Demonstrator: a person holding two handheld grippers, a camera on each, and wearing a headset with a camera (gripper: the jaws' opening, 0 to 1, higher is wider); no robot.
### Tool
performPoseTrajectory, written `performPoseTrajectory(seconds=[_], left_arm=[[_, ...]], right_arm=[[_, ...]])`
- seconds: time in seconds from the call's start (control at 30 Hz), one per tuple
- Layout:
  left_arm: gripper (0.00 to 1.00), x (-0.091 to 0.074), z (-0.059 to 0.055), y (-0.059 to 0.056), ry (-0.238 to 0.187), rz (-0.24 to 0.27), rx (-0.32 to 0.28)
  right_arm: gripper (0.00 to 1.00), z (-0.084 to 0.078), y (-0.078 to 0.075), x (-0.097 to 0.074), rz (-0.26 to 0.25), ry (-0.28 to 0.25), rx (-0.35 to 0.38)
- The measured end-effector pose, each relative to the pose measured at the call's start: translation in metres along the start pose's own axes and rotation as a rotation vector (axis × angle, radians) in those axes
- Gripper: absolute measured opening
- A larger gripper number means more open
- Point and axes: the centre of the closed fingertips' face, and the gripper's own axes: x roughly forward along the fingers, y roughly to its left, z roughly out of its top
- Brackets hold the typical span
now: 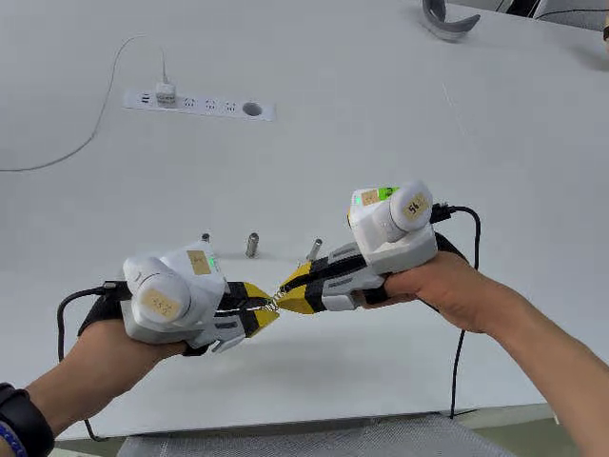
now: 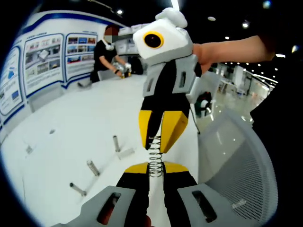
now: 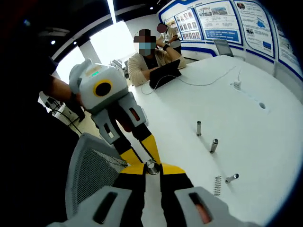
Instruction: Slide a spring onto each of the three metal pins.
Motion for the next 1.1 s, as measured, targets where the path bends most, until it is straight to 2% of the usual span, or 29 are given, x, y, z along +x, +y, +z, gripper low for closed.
performPoseTrajectory(seconds=[0.27, 0.53, 0.93, 1.1], left_arm=[[0.09, 0.002, 0.005, -0.005, -0.008, -0.021, 0.022], [0.09, 0.001, 0.011, -0.008, -0.028, -0.035, 0.028], [0.09, 0.000, 0.008, -0.015, -0.020, -0.060, 0.043], [0.10, 0.000, 0.000, -0.013, -0.025, -0.053, 0.004]], right_arm=[[0.13, -0.003, 0.005, -0.003, 0.041, 0.053, -0.071], [0.13, -0.006, 0.008, 0.001, 0.073, 0.095, -0.130], [0.12, -0.009, 0.016, 0.003, 0.134, 0.116, -0.157], [0.12, -0.011, 0.016, 0.009, 0.129, 0.116, -0.149]])
